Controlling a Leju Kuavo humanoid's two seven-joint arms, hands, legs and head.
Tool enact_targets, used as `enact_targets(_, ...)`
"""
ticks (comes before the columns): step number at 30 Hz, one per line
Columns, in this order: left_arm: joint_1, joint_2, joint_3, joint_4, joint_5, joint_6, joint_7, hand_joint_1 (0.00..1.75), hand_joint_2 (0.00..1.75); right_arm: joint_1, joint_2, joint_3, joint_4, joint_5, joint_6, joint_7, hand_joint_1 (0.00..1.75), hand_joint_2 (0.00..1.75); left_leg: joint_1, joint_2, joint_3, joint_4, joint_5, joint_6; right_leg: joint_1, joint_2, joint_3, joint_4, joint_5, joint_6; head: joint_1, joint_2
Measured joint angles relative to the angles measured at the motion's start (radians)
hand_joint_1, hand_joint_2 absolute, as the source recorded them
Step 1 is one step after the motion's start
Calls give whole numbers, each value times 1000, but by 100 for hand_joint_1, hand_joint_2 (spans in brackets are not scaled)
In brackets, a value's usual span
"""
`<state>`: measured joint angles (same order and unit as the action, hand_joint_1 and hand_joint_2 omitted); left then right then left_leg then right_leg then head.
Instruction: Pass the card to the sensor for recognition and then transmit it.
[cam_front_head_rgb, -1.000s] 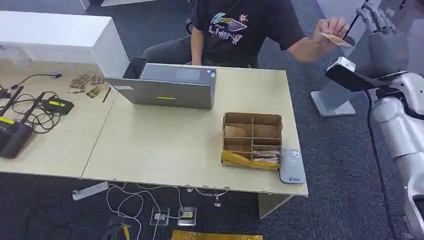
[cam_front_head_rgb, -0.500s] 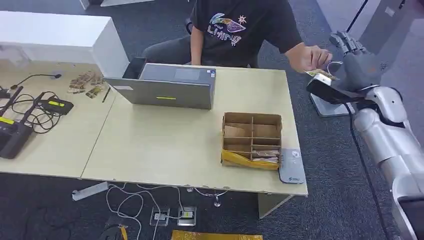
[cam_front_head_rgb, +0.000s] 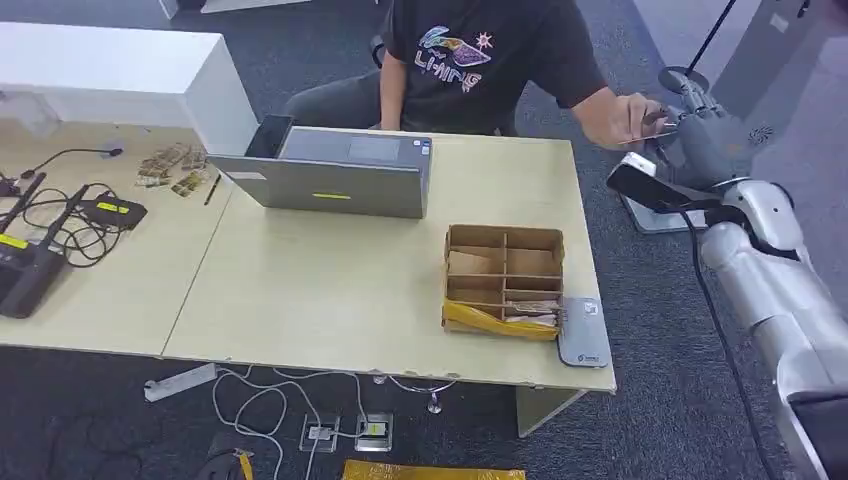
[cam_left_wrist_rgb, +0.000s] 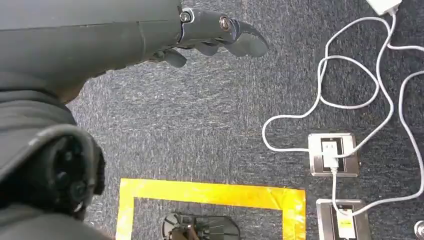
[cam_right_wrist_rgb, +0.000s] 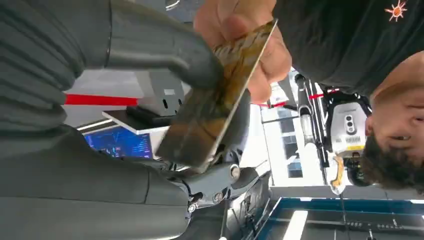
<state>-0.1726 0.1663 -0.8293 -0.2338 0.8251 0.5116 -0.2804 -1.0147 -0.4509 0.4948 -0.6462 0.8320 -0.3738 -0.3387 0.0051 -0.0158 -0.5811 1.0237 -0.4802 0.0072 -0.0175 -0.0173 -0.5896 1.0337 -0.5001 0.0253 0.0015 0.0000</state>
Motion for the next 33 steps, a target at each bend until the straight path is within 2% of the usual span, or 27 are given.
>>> enact_targets(24, 1, -1, 0, -3, 4, 3, 1, 0, 0, -3, 16, 0, 0, -16, 10, -13, 175, 175, 0, 0, 0, 0, 0, 0, 0, 0, 0, 0, 0, 0, 0, 0)
enact_targets(28, 1, -2, 0, -3, 13, 9, 1, 0, 0, -1, 16, 0, -2, -45, 43, -20, 175, 175, 0, 0, 0, 0, 0, 0, 0, 0, 0, 0, 0, 0, 0, 0)
enact_targets(33, 2, -2, 0, -3, 35, 16, 1, 0, 0, 33, 9, -2, -38, -113, 150, -42, 175, 175, 0, 0, 0, 0, 0, 0, 0, 0, 0, 0, 0, 0, 0, 0)
